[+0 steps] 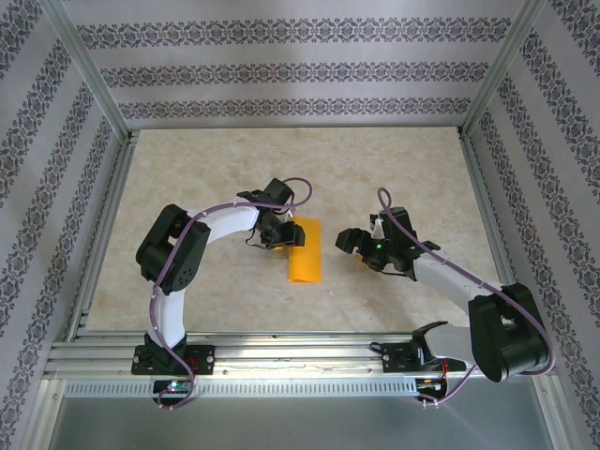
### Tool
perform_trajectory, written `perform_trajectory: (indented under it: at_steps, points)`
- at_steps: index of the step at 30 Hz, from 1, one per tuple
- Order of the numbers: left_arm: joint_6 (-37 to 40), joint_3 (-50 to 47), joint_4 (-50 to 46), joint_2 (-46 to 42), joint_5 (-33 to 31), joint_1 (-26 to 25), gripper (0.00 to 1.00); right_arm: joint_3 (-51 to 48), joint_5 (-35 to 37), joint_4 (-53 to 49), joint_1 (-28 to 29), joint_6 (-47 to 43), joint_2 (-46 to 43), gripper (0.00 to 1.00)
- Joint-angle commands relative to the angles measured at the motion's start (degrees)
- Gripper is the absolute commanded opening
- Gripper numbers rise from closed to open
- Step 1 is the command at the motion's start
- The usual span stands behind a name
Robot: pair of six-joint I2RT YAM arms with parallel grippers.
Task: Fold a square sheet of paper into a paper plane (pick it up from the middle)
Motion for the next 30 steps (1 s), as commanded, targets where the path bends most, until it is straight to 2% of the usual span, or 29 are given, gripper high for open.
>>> perform_trajectory:
  at_steps: [1, 13, 27, 30]
  points:
    - [1.33, -1.58, -0.86, 5.14, -0.91, -0.75, 0.53, 0.92, -3.27, 1.34, 0.44, -1.14, 0.97, 0.78]
    - [3.36, -0.87, -1.04, 5.4, -0.29, -0.75, 0.53, 2.96, -3.53, 0.7, 2.16, -1.64, 4.24, 0.76]
    - [2.3, -1.09, -0.29, 5.76, -0.6, -0.79, 0.54, 3.23, -3.09, 0.35, 2.55, -1.52, 4.69, 0.76]
    - [2.22, -1.07, -0.25, 5.75, -0.49, -0.75, 0.54, 3.23, -3.48, 0.76, 2.6, -1.52, 4.92, 0.68]
